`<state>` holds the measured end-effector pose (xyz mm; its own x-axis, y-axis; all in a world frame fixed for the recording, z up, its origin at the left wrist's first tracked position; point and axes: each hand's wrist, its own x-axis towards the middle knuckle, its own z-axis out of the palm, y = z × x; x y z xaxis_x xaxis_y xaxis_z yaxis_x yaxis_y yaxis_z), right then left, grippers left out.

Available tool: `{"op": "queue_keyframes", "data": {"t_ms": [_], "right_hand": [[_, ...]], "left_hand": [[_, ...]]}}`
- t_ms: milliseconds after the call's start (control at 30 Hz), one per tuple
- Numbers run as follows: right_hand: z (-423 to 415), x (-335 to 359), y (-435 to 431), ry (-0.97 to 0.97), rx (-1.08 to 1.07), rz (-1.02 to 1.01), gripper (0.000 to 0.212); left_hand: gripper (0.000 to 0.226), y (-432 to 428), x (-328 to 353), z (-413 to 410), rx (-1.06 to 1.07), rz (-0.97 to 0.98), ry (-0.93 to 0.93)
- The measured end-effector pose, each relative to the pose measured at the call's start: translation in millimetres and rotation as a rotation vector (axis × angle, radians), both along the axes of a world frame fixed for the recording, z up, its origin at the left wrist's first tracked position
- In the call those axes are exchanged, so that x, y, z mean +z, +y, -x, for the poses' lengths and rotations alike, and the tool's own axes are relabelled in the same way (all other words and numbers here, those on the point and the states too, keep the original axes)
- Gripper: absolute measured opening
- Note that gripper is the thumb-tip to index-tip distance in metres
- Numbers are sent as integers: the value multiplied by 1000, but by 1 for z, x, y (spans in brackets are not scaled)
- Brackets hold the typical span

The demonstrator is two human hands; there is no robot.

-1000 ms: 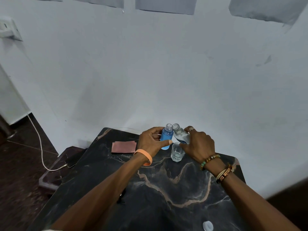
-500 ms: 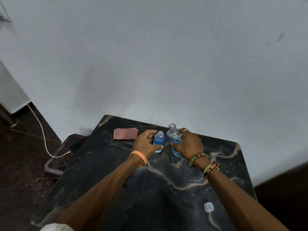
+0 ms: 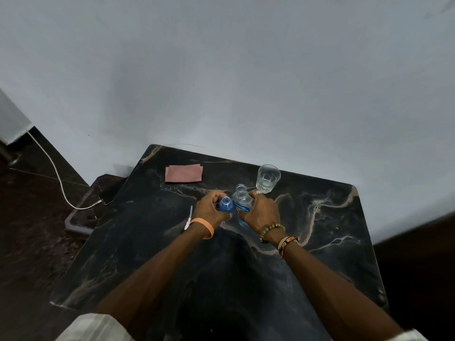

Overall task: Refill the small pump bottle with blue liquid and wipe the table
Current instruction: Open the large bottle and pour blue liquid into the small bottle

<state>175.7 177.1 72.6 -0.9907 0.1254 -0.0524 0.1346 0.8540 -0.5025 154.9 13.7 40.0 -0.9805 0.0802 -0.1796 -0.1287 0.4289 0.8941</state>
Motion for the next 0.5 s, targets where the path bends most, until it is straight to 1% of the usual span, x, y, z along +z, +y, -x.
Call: {"op": "queue_keyframes", "data": {"t_ms": [133, 233, 367, 500], "right_hand": [[-4, -14, 0, -56, 2, 6, 48], [-5, -23, -1, -79, 7, 7, 48], [-4, -32, -5, -90, 15, 6, 47], [-1, -39, -8, -104, 24, 20, 53]], "left_hand": [[48, -3, -19, -6, -23, 58, -20], [49, -6, -29, -9, -26, 92, -22], [48, -8, -37, -10, -32, 100, -50], [46, -11, -47, -11, -23, 109, -81]]}}
